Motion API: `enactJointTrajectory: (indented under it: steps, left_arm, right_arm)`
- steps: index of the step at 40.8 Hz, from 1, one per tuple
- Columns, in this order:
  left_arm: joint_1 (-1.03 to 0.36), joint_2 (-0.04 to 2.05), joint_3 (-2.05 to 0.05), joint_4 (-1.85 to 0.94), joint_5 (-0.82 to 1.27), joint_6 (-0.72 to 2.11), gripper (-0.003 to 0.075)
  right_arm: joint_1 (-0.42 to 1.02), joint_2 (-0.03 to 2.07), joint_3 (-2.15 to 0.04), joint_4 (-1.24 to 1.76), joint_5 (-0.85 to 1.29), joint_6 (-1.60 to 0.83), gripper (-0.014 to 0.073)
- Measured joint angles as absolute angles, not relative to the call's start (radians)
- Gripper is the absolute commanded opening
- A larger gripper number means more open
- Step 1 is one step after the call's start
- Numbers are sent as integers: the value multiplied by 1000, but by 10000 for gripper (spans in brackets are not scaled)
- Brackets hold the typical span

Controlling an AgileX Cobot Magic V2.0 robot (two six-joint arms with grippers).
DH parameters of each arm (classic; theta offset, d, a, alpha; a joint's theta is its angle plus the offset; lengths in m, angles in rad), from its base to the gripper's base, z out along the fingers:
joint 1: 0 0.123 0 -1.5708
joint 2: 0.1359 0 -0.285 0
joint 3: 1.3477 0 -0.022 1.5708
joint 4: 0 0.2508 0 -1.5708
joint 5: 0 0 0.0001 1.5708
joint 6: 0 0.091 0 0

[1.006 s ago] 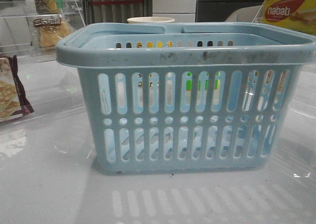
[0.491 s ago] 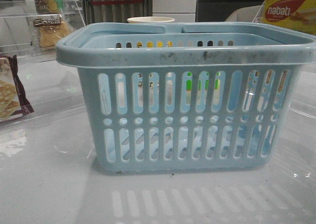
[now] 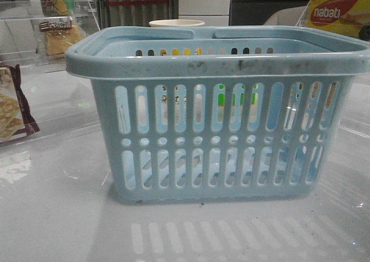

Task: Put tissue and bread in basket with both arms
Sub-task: 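Grasp the white tissue pack with the right gripper and lift it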

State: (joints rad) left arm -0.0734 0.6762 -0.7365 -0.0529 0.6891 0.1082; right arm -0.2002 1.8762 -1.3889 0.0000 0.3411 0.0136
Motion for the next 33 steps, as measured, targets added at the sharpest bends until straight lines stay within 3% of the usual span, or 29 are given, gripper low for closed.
enactJointTrajectory:
  steps: [5,19,33]
  left_arm:
    - [-73,676,-736,-53,689,108,507]
    - [-73,676,-736,-53,689,108,507]
    - [-73,676,-736,-53,689,108,507]
  right_arm:
    - [-200,1874,-1389,0,339,14,162]
    - [-166,1703,-1389,0,475,14,154]
    - [67,1442,-1389,0,656,14,154]
